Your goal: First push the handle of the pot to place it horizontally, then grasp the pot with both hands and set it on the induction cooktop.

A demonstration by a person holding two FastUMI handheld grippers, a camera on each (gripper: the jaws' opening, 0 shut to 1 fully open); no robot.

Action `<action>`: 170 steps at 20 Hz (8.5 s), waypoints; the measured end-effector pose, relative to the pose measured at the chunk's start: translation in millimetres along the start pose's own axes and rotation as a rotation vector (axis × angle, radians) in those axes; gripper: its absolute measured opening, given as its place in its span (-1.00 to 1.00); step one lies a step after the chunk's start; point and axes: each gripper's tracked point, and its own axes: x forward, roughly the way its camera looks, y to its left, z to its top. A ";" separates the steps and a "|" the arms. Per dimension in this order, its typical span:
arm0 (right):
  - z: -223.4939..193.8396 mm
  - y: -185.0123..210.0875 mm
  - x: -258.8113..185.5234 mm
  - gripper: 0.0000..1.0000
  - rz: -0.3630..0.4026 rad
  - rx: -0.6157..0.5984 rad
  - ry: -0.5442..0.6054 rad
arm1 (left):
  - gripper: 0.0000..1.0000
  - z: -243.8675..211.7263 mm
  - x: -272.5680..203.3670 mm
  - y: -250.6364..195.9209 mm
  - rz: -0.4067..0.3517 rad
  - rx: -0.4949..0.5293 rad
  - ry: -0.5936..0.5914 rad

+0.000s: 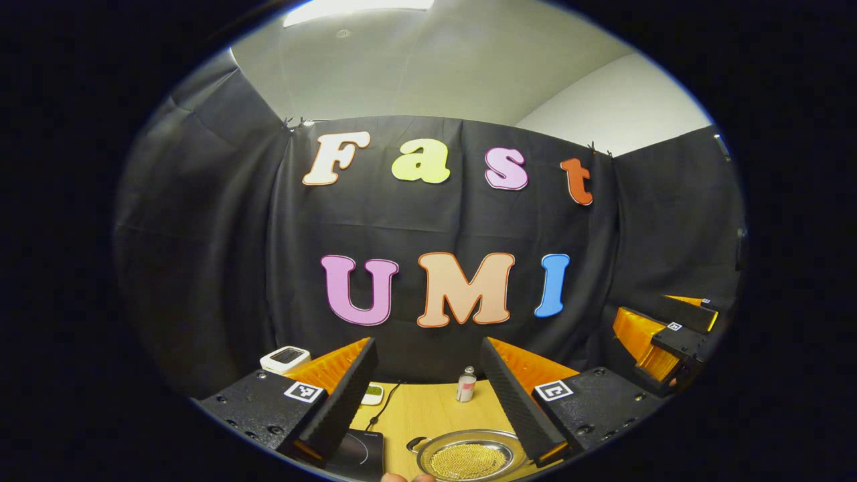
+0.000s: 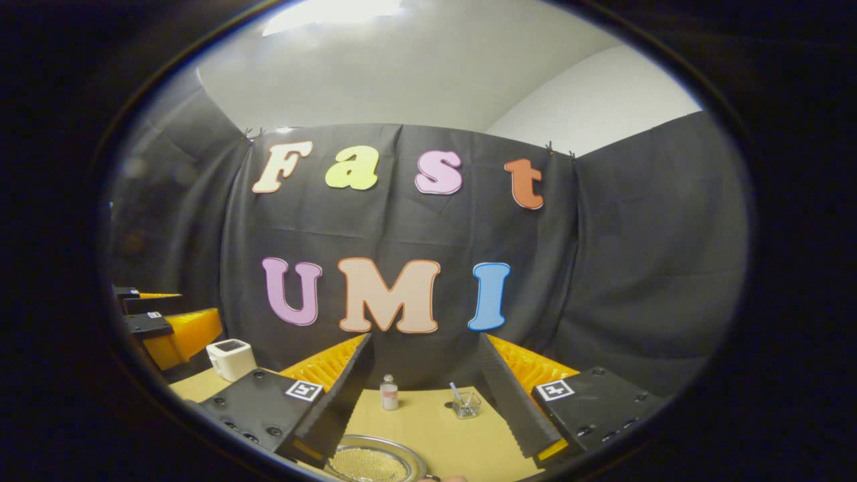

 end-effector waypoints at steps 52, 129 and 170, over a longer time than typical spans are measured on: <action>-293.6 -49.6 -112.0 -0.84 0.027 -0.051 0.446 | 0.97 -45.7 4.6 25.9 0.072 0.033 -0.009; -479.2 -47.3 -43.6 -0.95 0.202 -0.143 0.757 | 0.98 -53.7 -5.1 95.7 0.320 0.109 0.032; -443.7 -70.7 22.7 0.99 0.108 -0.041 0.712 | 1.00 -438.0 -7.4 32.2 0.078 -0.103 0.924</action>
